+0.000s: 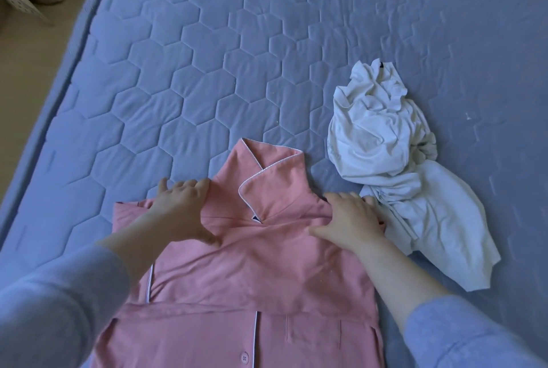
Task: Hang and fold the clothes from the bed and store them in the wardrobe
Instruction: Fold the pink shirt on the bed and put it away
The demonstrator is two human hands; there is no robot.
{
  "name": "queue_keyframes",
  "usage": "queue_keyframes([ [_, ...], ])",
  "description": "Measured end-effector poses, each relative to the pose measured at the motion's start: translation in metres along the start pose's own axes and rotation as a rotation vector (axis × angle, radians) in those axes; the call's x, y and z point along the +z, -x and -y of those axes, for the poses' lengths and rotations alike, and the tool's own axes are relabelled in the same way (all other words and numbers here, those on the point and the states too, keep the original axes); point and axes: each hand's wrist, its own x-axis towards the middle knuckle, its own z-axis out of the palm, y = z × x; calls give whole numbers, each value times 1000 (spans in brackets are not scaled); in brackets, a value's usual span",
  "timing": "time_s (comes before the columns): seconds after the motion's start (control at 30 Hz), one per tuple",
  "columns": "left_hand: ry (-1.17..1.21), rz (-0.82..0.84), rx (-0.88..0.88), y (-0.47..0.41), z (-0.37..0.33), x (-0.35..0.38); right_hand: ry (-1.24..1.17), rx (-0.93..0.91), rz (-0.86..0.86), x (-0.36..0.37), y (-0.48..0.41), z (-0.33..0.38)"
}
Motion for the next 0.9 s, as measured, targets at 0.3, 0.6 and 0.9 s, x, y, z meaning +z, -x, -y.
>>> queue_keyframes([
  [0.3, 260, 67, -114, 14, -5, 0, -142, -59, -58, 0, 18, 3],
  [0.6, 287, -91, -24, 49, -1, -9, -307, -143, -115, -7, 44, -1],
  [0.9, 249, -286, 80, 109, -4, -18, -329, -214, -276, -23, 106, -5],
])
